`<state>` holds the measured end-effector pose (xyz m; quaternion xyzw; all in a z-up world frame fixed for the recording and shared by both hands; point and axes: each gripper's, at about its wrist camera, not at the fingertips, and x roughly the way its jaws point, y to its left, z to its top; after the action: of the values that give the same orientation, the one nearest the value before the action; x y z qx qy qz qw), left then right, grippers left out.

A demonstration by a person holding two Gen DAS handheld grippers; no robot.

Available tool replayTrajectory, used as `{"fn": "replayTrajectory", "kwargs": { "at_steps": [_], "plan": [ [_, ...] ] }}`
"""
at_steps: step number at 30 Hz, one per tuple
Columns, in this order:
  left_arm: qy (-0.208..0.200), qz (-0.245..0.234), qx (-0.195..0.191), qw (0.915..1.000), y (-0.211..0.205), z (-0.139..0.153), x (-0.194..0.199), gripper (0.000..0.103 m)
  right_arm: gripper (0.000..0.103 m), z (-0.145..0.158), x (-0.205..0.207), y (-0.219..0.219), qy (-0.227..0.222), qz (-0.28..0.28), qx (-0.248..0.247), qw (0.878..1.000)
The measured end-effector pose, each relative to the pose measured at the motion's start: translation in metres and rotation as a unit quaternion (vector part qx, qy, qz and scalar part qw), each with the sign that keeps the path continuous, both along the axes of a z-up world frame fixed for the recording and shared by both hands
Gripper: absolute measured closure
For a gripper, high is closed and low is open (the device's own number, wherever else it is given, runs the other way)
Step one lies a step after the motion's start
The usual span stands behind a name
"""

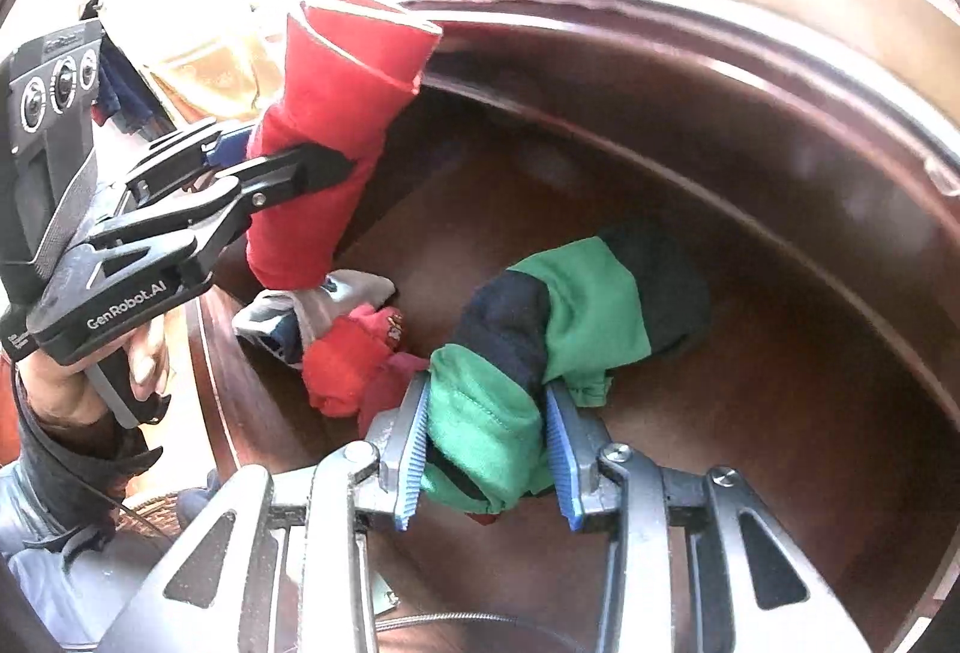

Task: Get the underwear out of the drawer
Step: 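Lift the red sock with the left tool while the right tool grasps the green-black sock, then carry the red sock with the left tool while the right tool carries the green-black sock to the tray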

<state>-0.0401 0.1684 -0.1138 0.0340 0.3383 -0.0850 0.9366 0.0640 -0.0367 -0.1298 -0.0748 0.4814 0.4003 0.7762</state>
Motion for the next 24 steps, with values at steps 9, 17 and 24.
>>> {"fn": "replayTrajectory", "kwargs": {
  "at_steps": [9, 17, 24],
  "plan": [
    [-0.009, 0.007, -0.015, 0.9998, -0.001, 0.004, -0.007, 0.065, 0.065, 0.020, -0.031, -0.006, -0.059, -0.004, 0.007, 0.998],
    [-0.021, 0.012, -0.023, 0.9994, -0.004, 0.009, -0.012, 0.065, 0.065, 0.036, -0.051, -0.012, -0.096, -0.002, 0.012, 0.995],
    [-0.036, 0.023, -0.021, 0.9989, -0.005, 0.014, -0.017, 0.065, 0.065, 0.047, -0.057, -0.026, -0.122, -0.010, 0.024, 0.992]
  ]
}}
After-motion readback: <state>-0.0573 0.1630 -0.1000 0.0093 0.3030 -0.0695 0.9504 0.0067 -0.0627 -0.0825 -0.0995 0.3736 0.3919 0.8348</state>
